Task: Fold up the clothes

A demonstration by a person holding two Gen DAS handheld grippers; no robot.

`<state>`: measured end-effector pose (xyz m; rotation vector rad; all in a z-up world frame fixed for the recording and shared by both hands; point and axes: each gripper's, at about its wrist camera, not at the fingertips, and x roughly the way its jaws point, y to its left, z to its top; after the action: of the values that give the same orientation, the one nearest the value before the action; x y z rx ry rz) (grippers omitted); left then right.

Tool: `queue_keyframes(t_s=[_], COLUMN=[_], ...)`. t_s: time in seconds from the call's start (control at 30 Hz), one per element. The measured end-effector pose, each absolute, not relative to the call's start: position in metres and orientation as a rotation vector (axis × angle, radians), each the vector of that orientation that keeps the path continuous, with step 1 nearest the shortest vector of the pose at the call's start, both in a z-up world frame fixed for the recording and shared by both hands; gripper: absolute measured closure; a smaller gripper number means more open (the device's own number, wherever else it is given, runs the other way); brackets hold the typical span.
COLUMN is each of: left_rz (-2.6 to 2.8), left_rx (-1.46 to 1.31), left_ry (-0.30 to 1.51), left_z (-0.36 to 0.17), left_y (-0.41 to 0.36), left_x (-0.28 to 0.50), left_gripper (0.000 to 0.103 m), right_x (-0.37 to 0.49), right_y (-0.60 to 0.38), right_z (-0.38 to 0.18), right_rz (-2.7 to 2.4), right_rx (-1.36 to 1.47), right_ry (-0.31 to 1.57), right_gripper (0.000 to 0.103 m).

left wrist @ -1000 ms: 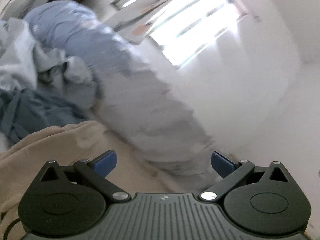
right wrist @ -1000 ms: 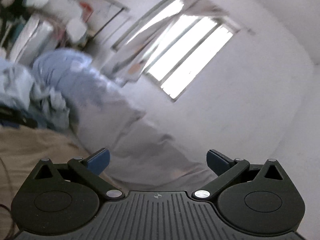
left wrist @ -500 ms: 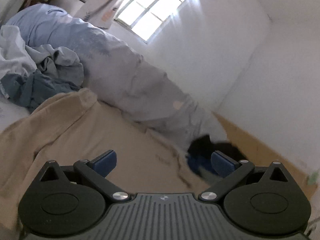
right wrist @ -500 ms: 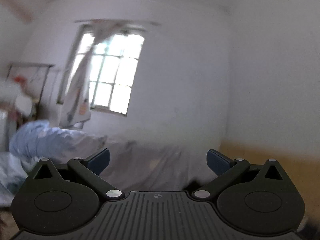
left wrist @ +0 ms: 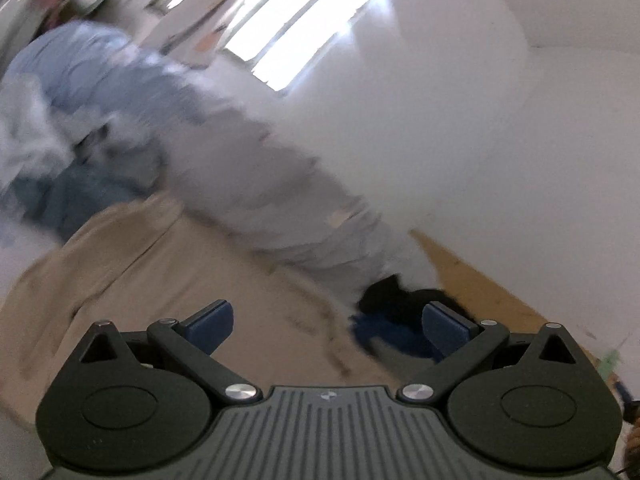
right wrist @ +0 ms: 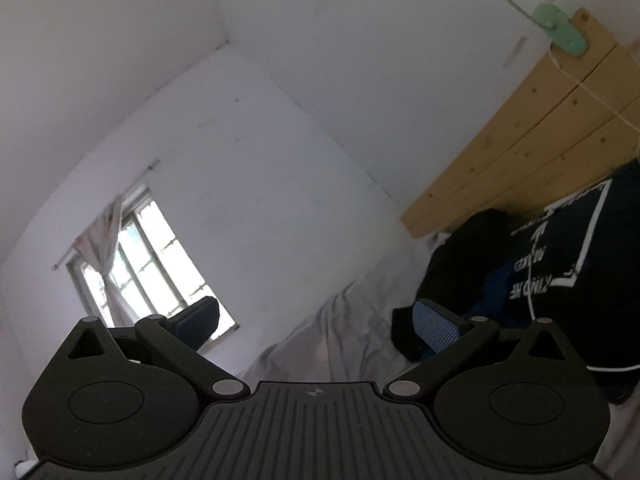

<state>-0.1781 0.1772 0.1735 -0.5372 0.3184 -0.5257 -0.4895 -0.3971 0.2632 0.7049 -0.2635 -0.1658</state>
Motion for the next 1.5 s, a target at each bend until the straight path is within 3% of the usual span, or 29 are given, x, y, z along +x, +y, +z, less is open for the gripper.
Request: queue_keyframes(t_s=[0.23,0.43,0.77,1.3,1.43,1.5], left_rz=[-0.66,-0.772,-0.919,-0.962,-0.937,-0.921], left_rx=[-0.607,-0.567,-0.374,0.465,0.692,0.77], left_ry=[0.12,0.111,0.358,0.395,0.374,0.397], left_z=[0.24,0.257,0.208,0.132,0.097,0.077], left_y=[0.164,0.123,0.016,-0.179,-0.214,-0.227], left_x=[-0.206,-0.218,-0.238,-0.251,-0.258,-0.252], left_gripper=[0.0,0.0,0.0,0.0,0.007,0.017], right_x=[-0.531,-0.545,-0.495,-0.486,-0.484,-0.487], right_y=[-0.434,-0.459,-0.464,-0.481,-0.484,-0.484], right_z=[0.262,0.245,0.216,0.183,0.176,0.176], right_rz=[0.026,-0.008,-0.452,-0.657,-0.668,-0.674], right_rx=[0.87,0.914,0.805,0.869,0.854,0.841], right_ry=[-0.412,-0.414,-0.047,-0.045,-0.008,-0.002], right_gripper=[0.0,0.0,0.0,0.0,0.0,0.0])
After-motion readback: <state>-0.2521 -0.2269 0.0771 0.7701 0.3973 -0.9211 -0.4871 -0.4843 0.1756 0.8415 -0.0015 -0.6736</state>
